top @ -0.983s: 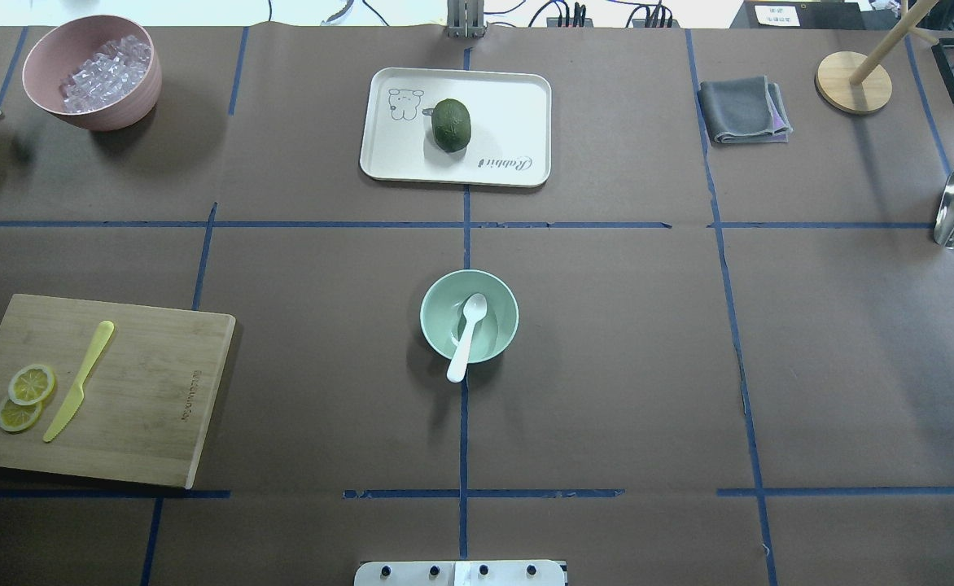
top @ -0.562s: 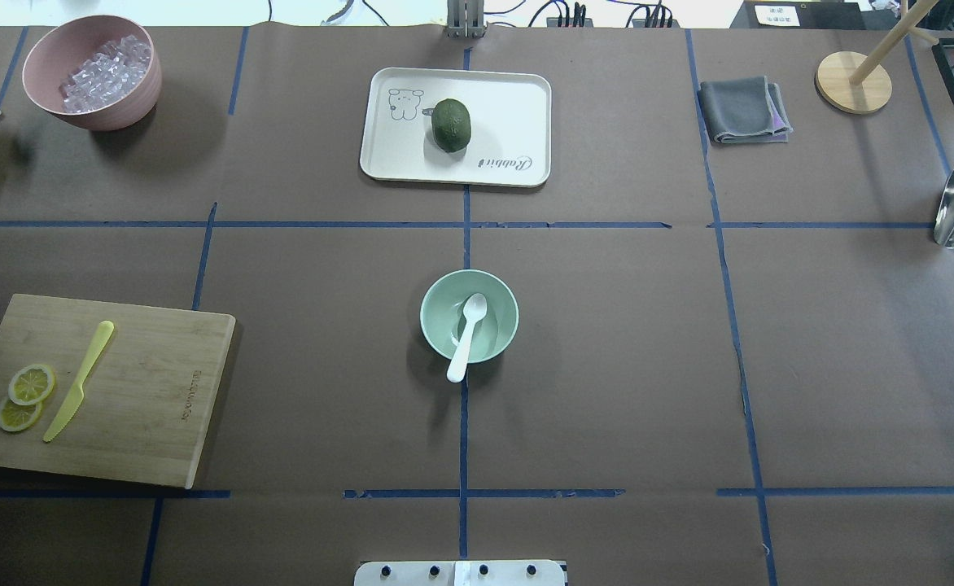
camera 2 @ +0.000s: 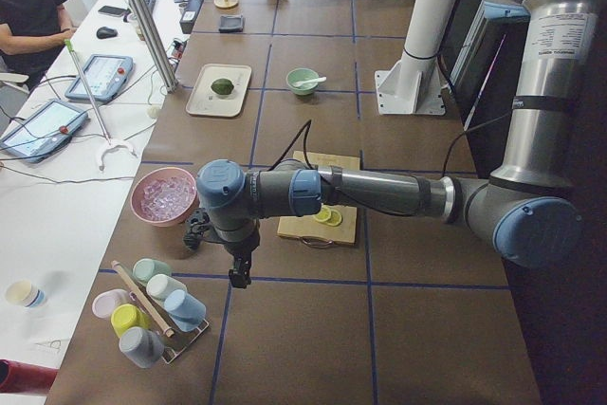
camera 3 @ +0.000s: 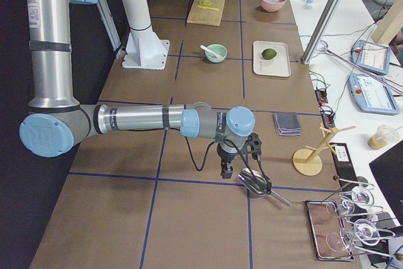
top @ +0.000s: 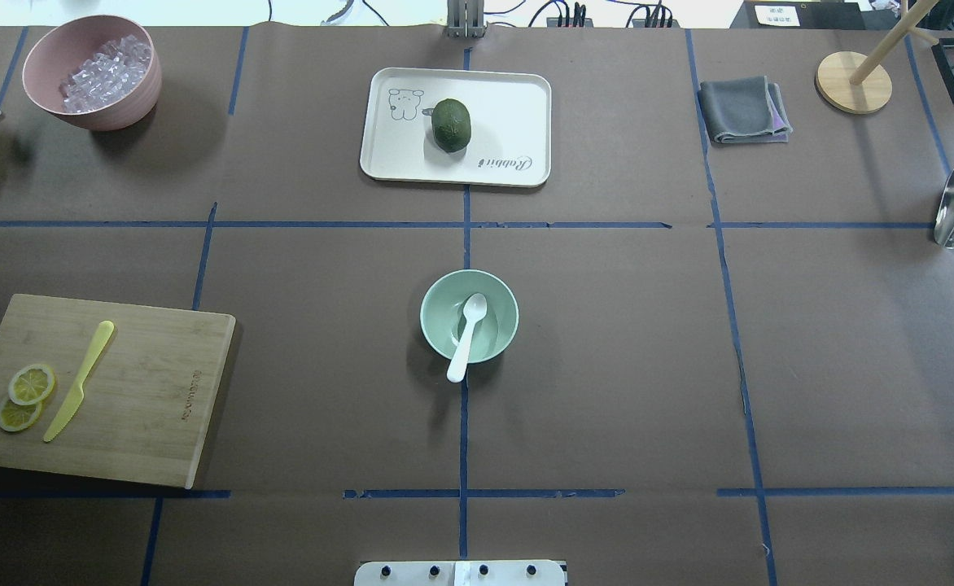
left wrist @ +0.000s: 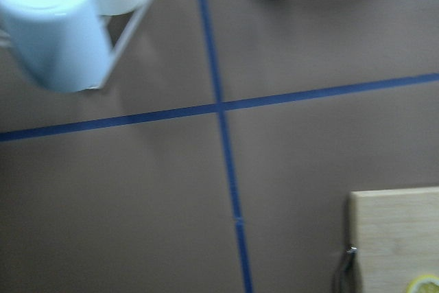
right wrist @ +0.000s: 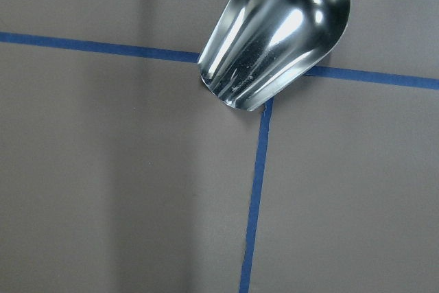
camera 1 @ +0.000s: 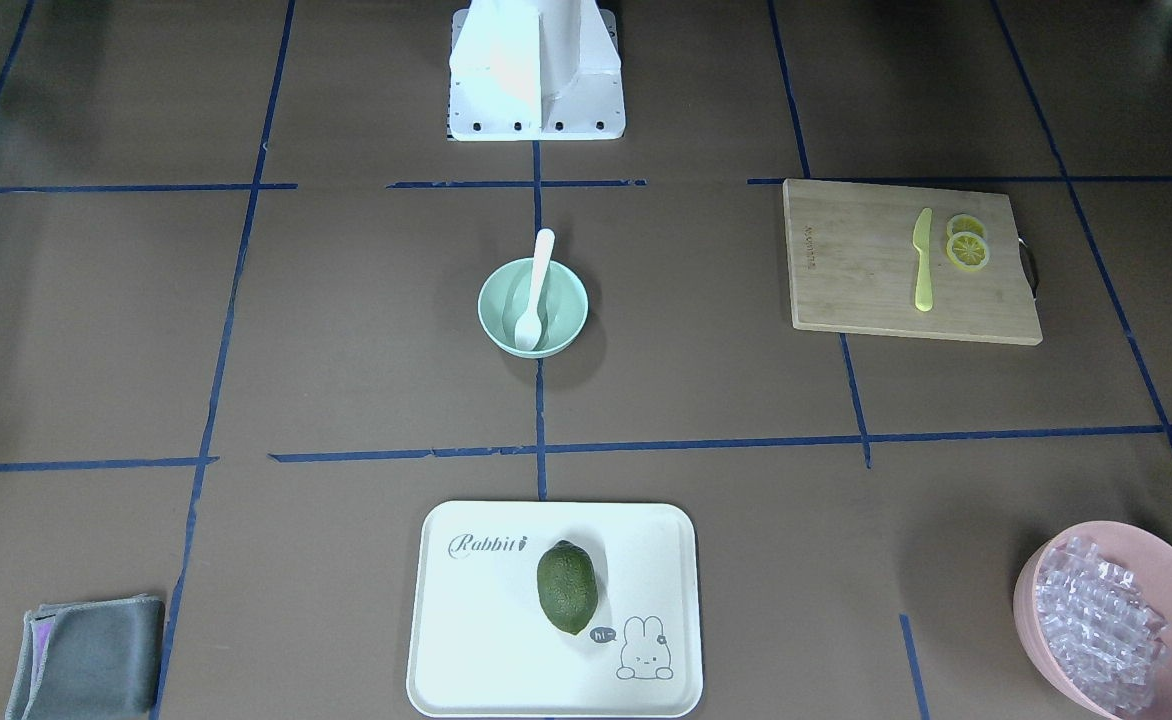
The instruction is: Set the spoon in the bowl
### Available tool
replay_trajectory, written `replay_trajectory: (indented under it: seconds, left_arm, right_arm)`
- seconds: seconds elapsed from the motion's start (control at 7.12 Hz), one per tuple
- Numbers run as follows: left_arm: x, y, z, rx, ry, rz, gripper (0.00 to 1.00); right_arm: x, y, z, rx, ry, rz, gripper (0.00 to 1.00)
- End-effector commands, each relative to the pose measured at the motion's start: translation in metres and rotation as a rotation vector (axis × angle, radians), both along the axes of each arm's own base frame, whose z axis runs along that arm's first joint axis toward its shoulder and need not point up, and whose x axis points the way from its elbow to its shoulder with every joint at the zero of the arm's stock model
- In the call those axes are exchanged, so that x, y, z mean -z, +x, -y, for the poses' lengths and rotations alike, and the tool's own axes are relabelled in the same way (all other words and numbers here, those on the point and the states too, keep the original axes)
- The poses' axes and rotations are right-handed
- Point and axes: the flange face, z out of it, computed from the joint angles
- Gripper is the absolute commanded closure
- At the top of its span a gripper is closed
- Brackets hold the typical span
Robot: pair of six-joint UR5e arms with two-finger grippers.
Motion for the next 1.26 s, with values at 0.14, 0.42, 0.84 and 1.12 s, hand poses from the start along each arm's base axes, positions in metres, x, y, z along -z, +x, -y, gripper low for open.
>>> replay_trajectory:
  seconds: [0.14,0.42,0.84,1.12]
  left_arm:
    - [-0.016,0.026,-0.02,-0.016,-0.053,-0.068,0.0]
    - [-0.012,0.034,-0.021,-0.034,-0.047,-0.071,0.0]
    - [0.002,0.035,-0.024,-0.047,0.012,-0.07,0.0]
    - [-0.023,0.037,-0.041,-0.053,0.051,-0.062,0.0]
  right_arm:
    - [-0.016,0.0,-0.004,0.003,-0.019,-0.01,0.01]
    - [-0.017,0.0,-0.004,-0.006,-0.03,-0.013,0.01]
    - [-0.022,0.0,0.0,-0.005,-0.04,-0.015,0.01]
    - [-0.021,-0.001,0.0,-0.006,-0.041,-0.013,0.01]
